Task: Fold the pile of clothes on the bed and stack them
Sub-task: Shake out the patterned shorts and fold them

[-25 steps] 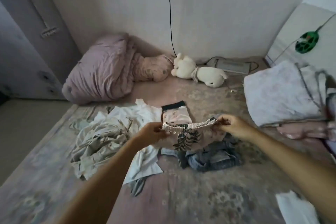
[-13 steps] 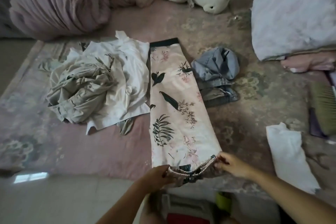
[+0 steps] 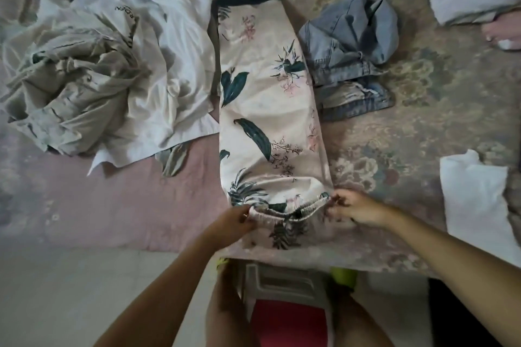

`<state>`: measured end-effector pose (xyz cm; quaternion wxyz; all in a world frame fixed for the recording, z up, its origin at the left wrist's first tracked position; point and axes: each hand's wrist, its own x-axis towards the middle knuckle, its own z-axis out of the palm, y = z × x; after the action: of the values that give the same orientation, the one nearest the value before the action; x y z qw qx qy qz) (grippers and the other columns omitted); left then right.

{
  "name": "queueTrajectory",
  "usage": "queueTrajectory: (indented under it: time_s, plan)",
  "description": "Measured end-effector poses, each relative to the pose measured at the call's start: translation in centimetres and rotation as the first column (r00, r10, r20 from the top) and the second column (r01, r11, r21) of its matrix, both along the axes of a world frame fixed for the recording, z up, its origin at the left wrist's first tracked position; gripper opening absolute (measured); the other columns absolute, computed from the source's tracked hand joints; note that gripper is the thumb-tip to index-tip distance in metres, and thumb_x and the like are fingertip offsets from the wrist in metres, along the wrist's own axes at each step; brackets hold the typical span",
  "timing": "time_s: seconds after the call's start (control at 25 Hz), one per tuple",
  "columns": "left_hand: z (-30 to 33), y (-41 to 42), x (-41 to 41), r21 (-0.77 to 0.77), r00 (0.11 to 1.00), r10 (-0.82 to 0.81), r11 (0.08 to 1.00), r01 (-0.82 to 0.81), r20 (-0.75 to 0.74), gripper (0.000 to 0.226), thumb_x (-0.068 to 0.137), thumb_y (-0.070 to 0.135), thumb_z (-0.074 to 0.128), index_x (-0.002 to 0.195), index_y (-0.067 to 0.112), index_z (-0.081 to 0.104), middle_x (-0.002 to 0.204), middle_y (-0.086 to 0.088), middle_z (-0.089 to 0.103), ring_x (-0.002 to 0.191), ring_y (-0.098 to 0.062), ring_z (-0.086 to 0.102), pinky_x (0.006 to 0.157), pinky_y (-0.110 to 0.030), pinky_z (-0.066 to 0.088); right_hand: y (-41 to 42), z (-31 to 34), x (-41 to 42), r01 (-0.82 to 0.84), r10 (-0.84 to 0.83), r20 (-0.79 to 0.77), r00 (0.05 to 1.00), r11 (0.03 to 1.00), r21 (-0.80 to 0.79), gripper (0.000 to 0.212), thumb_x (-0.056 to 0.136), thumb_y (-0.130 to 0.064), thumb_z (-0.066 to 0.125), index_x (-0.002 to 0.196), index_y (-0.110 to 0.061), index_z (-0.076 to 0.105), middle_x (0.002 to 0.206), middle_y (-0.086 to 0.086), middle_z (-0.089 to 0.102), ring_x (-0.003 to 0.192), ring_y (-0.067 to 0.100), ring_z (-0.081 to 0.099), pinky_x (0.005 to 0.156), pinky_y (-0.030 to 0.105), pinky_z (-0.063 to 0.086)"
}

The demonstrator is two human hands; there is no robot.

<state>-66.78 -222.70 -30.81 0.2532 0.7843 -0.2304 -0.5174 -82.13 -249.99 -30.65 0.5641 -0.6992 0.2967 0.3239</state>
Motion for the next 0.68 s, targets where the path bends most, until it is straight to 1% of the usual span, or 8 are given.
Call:
queueTrajectory:
  time_s: [0.12, 0.2, 0.28, 0.4, 0.48, 0.56, 0.6, 0.68]
  plan:
    - [0.1, -2.7, 5.0, -0.088, 0.982, 0.18, 0.98, -0.176, 0.047, 0.015, 0.089, 0.012, 0.064, 0.079, 0.008, 0.054, 0.061, 0.004, 0.041, 0.056, -0.004, 0.036, 0.053, -0.02, 0.03, -1.7, 0.2, 6.2, 0.098, -0.089, 0.137, 0.987, 0.993, -0.064, 0.012, 0.091, -0.015, 0.061, 0.094, -0.027, 0.058, 0.092, -0.007, 0.064, 0.09, 0.015, 0.061, 0.08, 0.026, 0.047]
    - [-0.2, -4.8, 8.5, -0.162, 0.955, 0.278, 0.952, -0.259, 0.104, 0.02, 0.091, 0.01, 0.061, 0.076, 0.005, 0.049, 0.058, 0.002, 0.035, 0.046, 0.0, 0.033, 0.047, -0.014, 0.026, -2.6, 0.4, 10.4, 0.147, -0.119, 0.207, 0.971, 0.981, -0.125, 0.009, 0.093, -0.022, 0.059, 0.1, -0.024, 0.057, 0.094, -0.011, 0.062, 0.089, 0.009, 0.059, 0.076, 0.023, 0.045]
    - [-1.2, -6.9, 12.1, -0.218, 0.914, 0.38, 0.913, -0.345, 0.145, 0.021, 0.091, 0.014, 0.061, 0.077, 0.004, 0.05, 0.059, 0.002, 0.035, 0.044, 0.0, 0.033, 0.046, -0.014, 0.026, -3.4, -0.4, 14.2, 0.274, -0.225, 0.285, 0.932, 0.95, -0.147, 0.015, 0.093, -0.024, 0.058, 0.107, -0.02, 0.056, 0.098, -0.007, 0.062, 0.093, 0.011, 0.059, 0.08, 0.024, 0.046]
    - [-4.1, -9.2, 15.5, -0.268, 0.844, 0.531, 0.826, -0.496, 0.073, 0.022, 0.093, 0.023, 0.06, 0.109, 0.009, 0.054, 0.076, 0.004, 0.048, 0.062, -0.002, 0.045, 0.052, -0.015, 0.036, -4.2, -3.5, 17.2, 0.429, -0.372, 0.301, 0.878, 0.891, -0.149, 0.041, 0.091, -0.032, 0.06, 0.126, -0.015, 0.05, 0.114, -0.004, 0.058, 0.105, 0.017, 0.057, 0.093, 0.033, 0.048]
    - [-6.3, -8.8, 14.8, -0.182, 0.748, 0.652, 0.756, -0.629, 0.12, 0.028, 0.096, 0.025, 0.055, 0.12, 0.013, 0.047, 0.081, 0.003, 0.051, 0.066, -0.008, 0.049, 0.046, -0.009, 0.038, -3.7, -5.9, 16.3, 0.458, -0.413, 0.224, 0.883, 0.863, -0.215, 0.055, 0.091, -0.033, 0.058, 0.139, -0.015, 0.037, 0.115, -0.007, 0.051, 0.103, 0.013, 0.053, 0.091, 0.031, 0.047]
    - [-7.6, -7.3, 12.1, -0.216, 0.598, 0.735, 0.671, -0.709, 0.32, 0.008, 0.096, 0.018, 0.052, 0.101, 0.011, 0.054, 0.072, 0.002, 0.051, 0.061, -0.012, 0.047, 0.042, -0.011, 0.035, -2.9, -7.6, 14.0, 0.556, -0.485, 0.273, 0.831, 0.753, -0.353, 0.047, 0.093, -0.024, 0.057, 0.134, -0.008, 0.04, 0.108, -0.004, 0.052, 0.087, 0.007, 0.052, 0.074, 0.012, 0.045]
    - [-8.3, -6.1, 10.5, -0.26, 0.536, 0.752, 0.645, -0.719, 0.383, 0.006, 0.095, 0.017, 0.052, 0.09, 0.016, 0.053, 0.071, 0.001, 0.049, 0.063, -0.014, 0.047, 0.048, -0.016, 0.035, -2.5, -8.3, 12.5, 0.582, -0.495, 0.305, 0.813, 0.69, -0.432, 0.039, 0.093, -0.019, 0.057, 0.128, -0.004, 0.046, 0.108, 0.001, 0.056, 0.085, 0.008, 0.053, 0.068, 0.008, 0.04]
    - [-9.1, -3.5, 6.6, -0.245, 0.506, 0.761, 0.624, -0.742, 0.405, 0.013, 0.095, 0.023, 0.053, 0.083, 0.019, 0.05, 0.073, -0.001, 0.049, 0.068, -0.016, 0.046, 0.056, -0.026, 0.033, -1.8, -9.5, 9.3, 0.57, -0.483, 0.307, 0.82, 0.645, -0.509, 0.033, 0.092, -0.016, 0.059, 0.121, -0.001, 0.054, 0.113, 0.011, 0.061, 0.097, 0.02, 0.059, 0.075, 0.015, 0.04]
